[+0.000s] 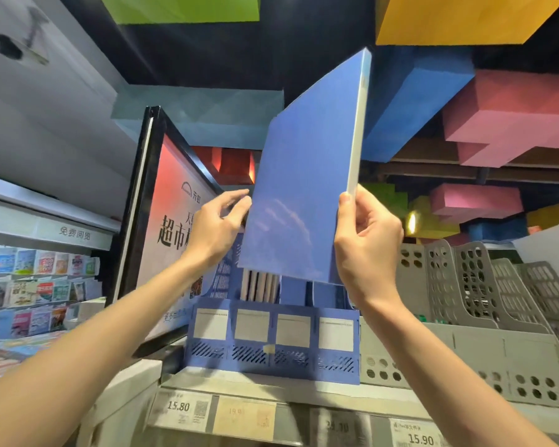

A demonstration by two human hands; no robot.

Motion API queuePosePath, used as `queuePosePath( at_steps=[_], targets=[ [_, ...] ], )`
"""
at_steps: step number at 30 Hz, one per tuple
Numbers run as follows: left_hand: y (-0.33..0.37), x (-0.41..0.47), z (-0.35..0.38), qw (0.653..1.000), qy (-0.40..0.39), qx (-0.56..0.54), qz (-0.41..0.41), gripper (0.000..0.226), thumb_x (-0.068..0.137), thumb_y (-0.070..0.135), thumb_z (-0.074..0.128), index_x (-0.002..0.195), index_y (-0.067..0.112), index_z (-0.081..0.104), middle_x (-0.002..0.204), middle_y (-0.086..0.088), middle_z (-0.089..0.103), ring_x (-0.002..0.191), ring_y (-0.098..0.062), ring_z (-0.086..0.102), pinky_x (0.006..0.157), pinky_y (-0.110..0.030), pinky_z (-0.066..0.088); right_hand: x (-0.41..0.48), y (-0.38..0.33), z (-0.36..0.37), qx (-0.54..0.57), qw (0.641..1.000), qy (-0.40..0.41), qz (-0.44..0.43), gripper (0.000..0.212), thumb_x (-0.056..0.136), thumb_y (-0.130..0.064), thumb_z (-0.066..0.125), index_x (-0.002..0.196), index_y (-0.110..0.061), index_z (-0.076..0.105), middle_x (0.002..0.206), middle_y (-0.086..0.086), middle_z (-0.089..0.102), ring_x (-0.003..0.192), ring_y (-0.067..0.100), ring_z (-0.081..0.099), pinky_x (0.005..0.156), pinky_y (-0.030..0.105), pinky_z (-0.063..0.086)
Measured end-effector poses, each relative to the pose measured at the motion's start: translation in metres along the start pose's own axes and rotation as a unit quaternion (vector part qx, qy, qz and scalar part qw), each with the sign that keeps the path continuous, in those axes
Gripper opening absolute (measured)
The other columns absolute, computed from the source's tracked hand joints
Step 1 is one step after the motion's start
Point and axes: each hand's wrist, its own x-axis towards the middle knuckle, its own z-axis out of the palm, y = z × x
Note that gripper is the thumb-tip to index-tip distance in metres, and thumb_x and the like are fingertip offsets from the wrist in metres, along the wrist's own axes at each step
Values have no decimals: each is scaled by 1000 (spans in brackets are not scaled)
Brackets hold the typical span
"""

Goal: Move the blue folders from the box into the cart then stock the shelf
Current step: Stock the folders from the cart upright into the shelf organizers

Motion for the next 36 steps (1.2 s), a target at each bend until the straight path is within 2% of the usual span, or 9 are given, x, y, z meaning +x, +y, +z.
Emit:
queuePosePath(
  at_steps=[4, 7, 10, 14, 18, 24, 28, 31, 36],
  targets=[
    [8, -2, -10, 1000, 2, -10, -4, 28, 86, 53, 62, 101, 32, 73, 101, 12, 75, 99, -13, 71, 92, -45, 57, -15, -8, 33, 14, 1000, -13, -14, 22, 103, -19, 48, 88, -11, 62, 63, 0, 55, 55, 21, 41, 51, 32, 38],
    [-2, -10, -19, 997, -48, 63, -21, 30, 90, 40, 72, 115, 25, 72, 105, 5, 76, 99, -9, 71, 92, -36, 57, -27, -6, 58, -4, 1000, -14, -22, 20, 101, -10, 51, 82, -18, 53, 57, -14, 43, 51, 4, 40, 54, 10, 27],
    [-10, -17, -24, 987, -126, 10, -96, 42, 92, 44, 69, 132, 30, 64, 118, 2, 73, 94, -16, 75, 85, -32, 59, -39, 5, 81, -16, 999, -35, -10, 14, 101, -8, 51, 93, -10, 62, 62, -18, 48, 55, -2, 51, 55, 5, 30],
    [-11, -17, -26, 977, -145, -32, -150, 47, 95, 54, 58, 138, 34, 59, 127, 4, 68, 85, -18, 75, 68, -26, 58, -51, 21, 105, -28, 998, -53, 28, 21, 103, -15, 50, 114, -11, 67, 72, -15, 63, 61, 2, 60, 58, 13, 43],
    [-13, -17, -26, 973, -148, -54, -172, 54, 90, 65, 57, 136, 36, 60, 126, 5, 68, 96, -21, 75, 76, -29, 59, -53, 37, 117, 55, 986, -116, 102, 21, 103, -22, 50, 115, -20, 67, 82, -14, 70, 75, 4, 70, 70, 41, 60],
    [-24, -15, -27, 977, -118, -76, -163, 71, 87, 51, 71, 149, 28, 46, 132, 5, 62, 85, -8, 75, 66, -23, 60, -41, 48, 107, 170, 911, -288, 241, 43, 102, -22, 56, 144, -27, 51, 135, -15, 62, 123, 2, 58, 102, 32, 51],
    [-41, -6, -19, 984, -103, -47, -134, 65, 99, 35, 62, 156, 29, 31, 139, -4, 59, 107, -24, 70, 84, -43, 62, -36, 57, 98, 128, 886, -324, 306, 29, 100, -14, 55, 126, -18, 67, 115, -3, 73, 109, 10, 69, 85, 25, 58],
    [-53, 4, -15, 991, -65, 4, -113, 51, 106, 28, 49, 155, 26, 37, 138, -7, 61, 117, -29, 64, 96, -48, 56, -40, 62, 97, -24, 939, -252, 230, 24, 96, -16, 55, 105, -14, 77, 96, 0, 77, 92, 14, 72, 87, 38, 60],
    [-71, 9, -14, 980, -117, 53, -155, 62, 104, 37, 51, 159, 27, 25, 150, 0, 50, 131, -23, 55, 109, -48, 46, -49, 75, 97, -155, 960, -187, 139, 38, 94, -14, 52, 131, -11, 61, 154, 9, 41, 65, -4, 32, 94, 45, 53]
  ],
)
